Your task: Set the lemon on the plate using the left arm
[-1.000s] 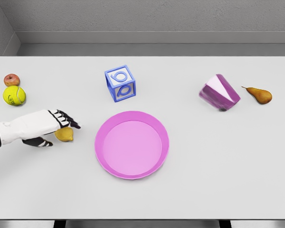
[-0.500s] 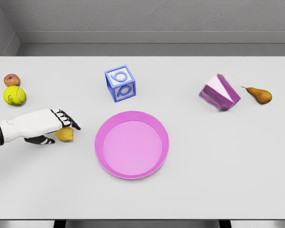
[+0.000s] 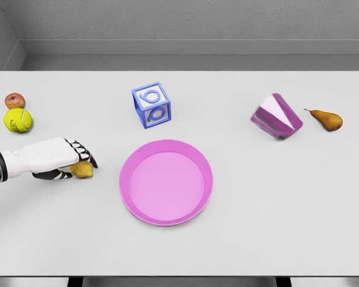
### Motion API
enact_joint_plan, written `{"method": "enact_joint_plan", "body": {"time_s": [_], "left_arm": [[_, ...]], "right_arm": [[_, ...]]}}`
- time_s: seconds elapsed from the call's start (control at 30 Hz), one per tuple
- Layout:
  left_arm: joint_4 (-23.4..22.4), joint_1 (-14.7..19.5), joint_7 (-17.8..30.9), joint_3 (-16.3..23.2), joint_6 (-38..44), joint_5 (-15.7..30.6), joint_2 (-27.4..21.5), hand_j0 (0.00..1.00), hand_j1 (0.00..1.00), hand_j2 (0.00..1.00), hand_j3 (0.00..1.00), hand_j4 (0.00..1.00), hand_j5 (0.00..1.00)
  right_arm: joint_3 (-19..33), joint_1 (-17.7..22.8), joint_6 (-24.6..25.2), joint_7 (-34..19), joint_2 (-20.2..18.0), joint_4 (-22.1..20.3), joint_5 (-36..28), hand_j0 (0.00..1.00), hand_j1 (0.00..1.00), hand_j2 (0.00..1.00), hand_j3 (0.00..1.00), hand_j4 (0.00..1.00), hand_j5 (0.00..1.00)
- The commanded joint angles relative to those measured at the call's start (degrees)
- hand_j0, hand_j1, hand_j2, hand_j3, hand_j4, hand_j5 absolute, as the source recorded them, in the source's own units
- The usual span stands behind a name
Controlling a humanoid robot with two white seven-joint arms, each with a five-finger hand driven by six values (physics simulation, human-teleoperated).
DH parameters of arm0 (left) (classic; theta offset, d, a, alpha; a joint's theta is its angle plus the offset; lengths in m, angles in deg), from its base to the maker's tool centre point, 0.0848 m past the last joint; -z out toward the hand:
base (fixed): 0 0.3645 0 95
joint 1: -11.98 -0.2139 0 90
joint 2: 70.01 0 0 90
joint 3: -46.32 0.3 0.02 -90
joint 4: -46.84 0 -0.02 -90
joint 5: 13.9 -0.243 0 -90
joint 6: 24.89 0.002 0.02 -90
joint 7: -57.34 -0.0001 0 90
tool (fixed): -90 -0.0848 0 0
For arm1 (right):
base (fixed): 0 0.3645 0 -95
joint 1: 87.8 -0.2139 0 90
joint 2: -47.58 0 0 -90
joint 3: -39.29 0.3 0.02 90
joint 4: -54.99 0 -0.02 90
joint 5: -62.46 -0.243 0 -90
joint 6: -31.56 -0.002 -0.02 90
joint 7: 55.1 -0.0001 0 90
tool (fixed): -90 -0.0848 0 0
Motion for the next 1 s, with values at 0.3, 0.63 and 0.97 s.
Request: {"method": "enact_joint_plan", "body": {"time_s": [0.3,0.63,0.97], "left_arm": [[-0.1,-0.3,0.1,0.3,0.1,0.8,-0.2,0.53,0.53,0.53,0.53,0.53,0.53],[0.3,0.2,-0.1,0.1,0.1,2.3,-0.2,0.51,0.51,0.51,0.51,0.51,0.51],[2.7,1.4,-0.1,-0.1,0.1,4.2,0.1,0.51,0.51,0.51,0.51,0.51,0.51]], "right_arm": [[0.0,0.0,0.0,0.0,0.0,0.0,0.0,1.0,1.0,1.0,1.0,1.0,1.0],[0.0,0.0,0.0,0.0,0.0,0.0,0.0,1.0,1.0,1.0,1.0,1.0,1.0],[0.0,0.0,0.0,0.0,0.0,0.0,0.0,1.0,1.0,1.0,1.0,1.0,1.0]]}}
